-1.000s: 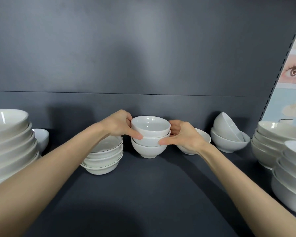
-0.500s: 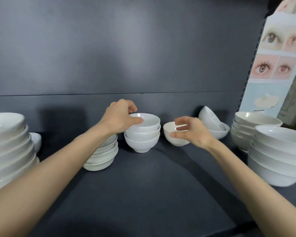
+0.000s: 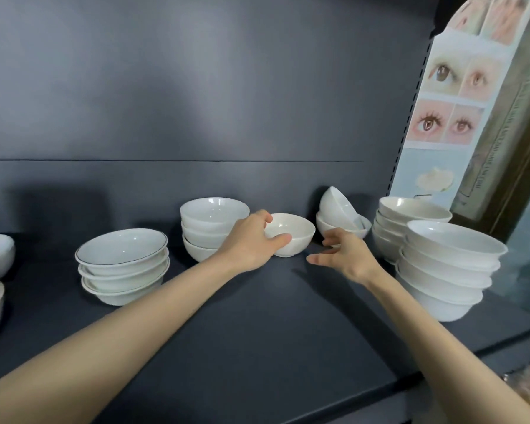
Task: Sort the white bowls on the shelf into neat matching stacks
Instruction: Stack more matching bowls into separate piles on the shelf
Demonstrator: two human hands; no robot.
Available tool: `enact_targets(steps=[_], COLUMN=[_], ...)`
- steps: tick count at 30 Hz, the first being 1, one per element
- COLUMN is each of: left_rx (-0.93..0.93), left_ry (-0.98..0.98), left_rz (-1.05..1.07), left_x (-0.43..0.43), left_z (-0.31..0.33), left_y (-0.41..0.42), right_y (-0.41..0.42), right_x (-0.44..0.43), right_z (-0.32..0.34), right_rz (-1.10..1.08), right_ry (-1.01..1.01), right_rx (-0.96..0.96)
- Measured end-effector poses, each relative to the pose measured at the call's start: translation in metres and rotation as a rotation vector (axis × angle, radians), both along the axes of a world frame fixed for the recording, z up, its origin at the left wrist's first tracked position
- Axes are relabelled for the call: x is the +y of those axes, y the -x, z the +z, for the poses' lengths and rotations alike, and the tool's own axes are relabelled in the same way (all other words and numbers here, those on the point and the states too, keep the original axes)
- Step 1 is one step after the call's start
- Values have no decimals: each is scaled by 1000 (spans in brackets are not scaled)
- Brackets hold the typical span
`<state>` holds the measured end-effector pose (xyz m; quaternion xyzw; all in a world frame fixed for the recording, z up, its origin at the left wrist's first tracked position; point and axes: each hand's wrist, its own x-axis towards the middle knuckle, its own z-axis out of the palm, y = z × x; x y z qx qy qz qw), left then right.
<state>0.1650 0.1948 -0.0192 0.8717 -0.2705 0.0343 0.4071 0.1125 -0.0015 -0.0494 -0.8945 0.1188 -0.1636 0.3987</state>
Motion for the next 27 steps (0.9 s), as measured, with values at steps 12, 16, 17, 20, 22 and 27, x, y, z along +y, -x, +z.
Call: enact_targets(steps=[12,16,17,20,22,27], left_rx=[322,340,333,303,280,186], left_ry=[130,224,245,277,291,346], left_rz=[37,64,83,116,125,91], left_x=[-33,-39,-41,-42,-43,-42], left_z=[-31,-35,-37,-40,-40,-27], left_y=[-23,-33,-35,-39,-39,-33], right_y=[-28,-36,-37,-37,-36,-26], right_x=[-8,-11,-10,-9,-8,-7], right_z=[-8,-12,-12,-11,-10,4], right_rz=[135,169,172,155,145,143], right_ry=[-141,-201,-215,-236,-250,-270], right_rx=[129,94,79,36,1,-123])
